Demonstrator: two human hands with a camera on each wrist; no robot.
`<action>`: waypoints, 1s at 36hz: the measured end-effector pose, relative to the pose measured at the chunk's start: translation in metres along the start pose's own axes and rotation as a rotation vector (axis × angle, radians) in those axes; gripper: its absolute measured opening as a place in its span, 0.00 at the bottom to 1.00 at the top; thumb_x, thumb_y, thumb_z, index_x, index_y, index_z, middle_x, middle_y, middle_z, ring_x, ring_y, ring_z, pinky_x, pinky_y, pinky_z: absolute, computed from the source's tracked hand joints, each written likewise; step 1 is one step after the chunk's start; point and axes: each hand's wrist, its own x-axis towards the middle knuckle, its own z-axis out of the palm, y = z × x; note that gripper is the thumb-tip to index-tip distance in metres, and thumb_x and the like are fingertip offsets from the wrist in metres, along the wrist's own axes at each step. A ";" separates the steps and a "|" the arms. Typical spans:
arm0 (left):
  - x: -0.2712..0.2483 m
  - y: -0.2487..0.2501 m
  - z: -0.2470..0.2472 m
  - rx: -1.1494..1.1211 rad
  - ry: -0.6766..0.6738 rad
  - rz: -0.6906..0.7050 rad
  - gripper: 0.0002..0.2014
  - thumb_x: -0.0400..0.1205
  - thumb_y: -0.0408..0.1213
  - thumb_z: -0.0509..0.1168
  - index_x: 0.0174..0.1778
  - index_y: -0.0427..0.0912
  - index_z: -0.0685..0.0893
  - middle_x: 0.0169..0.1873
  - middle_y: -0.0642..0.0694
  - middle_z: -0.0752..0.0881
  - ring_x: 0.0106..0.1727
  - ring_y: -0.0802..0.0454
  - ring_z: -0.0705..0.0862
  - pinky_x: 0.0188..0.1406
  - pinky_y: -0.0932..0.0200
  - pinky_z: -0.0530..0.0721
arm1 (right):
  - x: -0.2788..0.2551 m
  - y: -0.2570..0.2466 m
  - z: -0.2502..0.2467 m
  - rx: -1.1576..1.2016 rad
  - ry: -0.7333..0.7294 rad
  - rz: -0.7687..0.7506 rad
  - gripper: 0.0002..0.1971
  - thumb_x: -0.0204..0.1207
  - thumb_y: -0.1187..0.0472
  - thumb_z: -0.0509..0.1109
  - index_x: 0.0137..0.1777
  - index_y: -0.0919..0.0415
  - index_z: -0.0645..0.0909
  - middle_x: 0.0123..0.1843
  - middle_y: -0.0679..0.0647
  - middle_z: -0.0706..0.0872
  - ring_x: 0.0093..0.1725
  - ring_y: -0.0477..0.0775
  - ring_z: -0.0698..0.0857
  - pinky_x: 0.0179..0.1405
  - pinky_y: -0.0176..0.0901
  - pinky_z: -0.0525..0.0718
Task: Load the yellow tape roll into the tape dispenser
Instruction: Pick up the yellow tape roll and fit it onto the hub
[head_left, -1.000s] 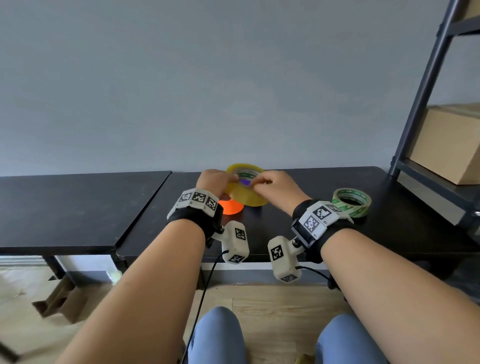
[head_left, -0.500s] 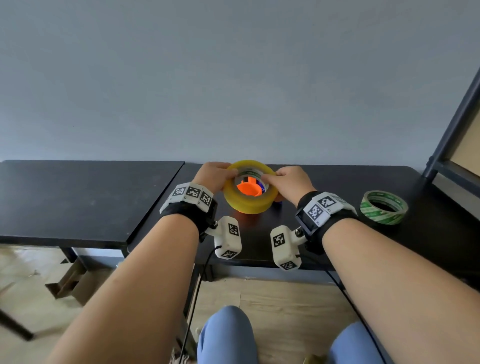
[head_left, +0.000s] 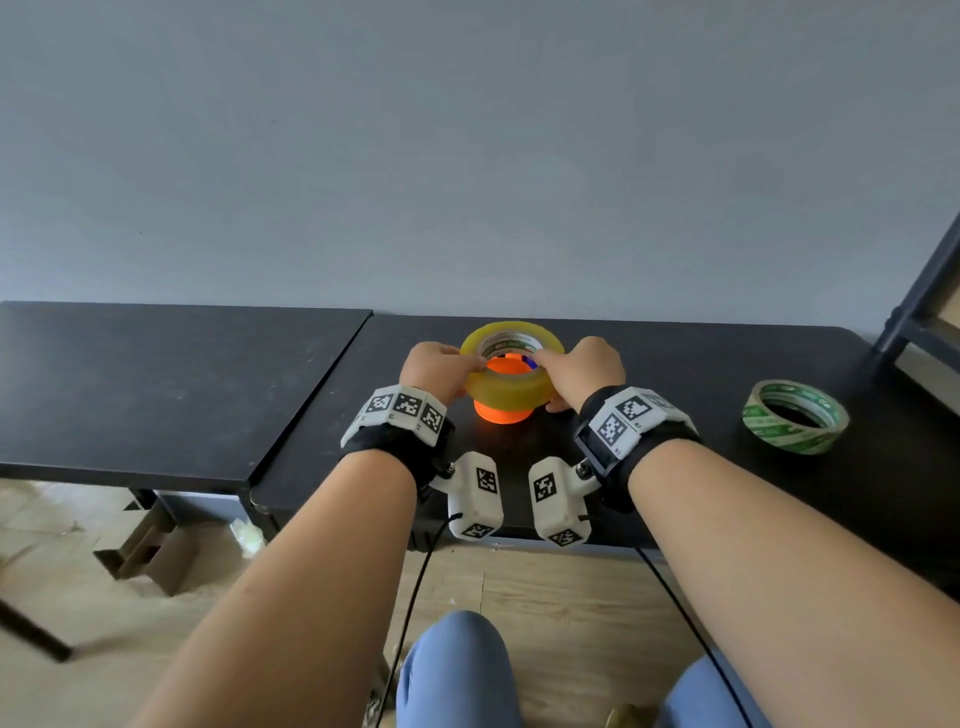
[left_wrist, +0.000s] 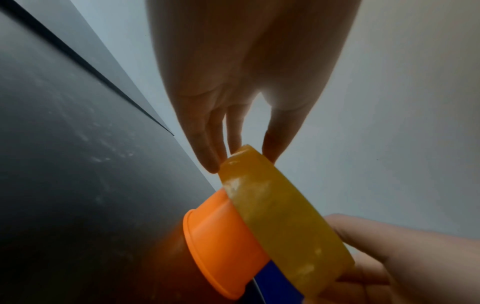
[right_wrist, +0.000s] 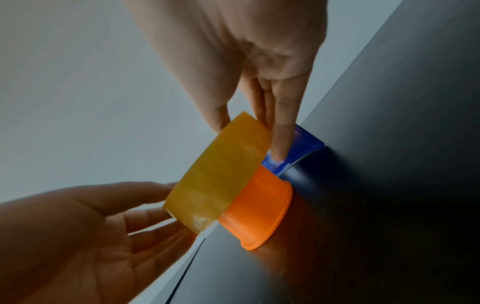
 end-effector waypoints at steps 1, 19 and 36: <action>0.002 -0.002 0.001 -0.005 0.014 0.013 0.09 0.74 0.41 0.74 0.46 0.39 0.89 0.46 0.35 0.92 0.51 0.38 0.91 0.60 0.42 0.87 | 0.001 0.000 0.001 -0.011 -0.003 0.008 0.17 0.77 0.49 0.68 0.36 0.62 0.75 0.35 0.59 0.89 0.24 0.56 0.88 0.21 0.38 0.81; 0.018 -0.012 0.009 0.174 0.086 -0.033 0.04 0.71 0.37 0.69 0.33 0.42 0.86 0.31 0.43 0.82 0.33 0.46 0.78 0.33 0.56 0.78 | 0.003 0.003 0.011 -0.198 -0.064 -0.005 0.20 0.80 0.44 0.64 0.39 0.62 0.72 0.35 0.59 0.88 0.33 0.60 0.90 0.43 0.50 0.91; 0.019 -0.022 0.011 0.465 -0.020 -0.055 0.16 0.86 0.29 0.56 0.67 0.34 0.82 0.64 0.38 0.85 0.65 0.42 0.83 0.57 0.57 0.79 | 0.001 0.006 0.017 -0.326 -0.167 -0.374 0.19 0.76 0.61 0.68 0.67 0.52 0.82 0.68 0.54 0.81 0.68 0.58 0.79 0.67 0.51 0.80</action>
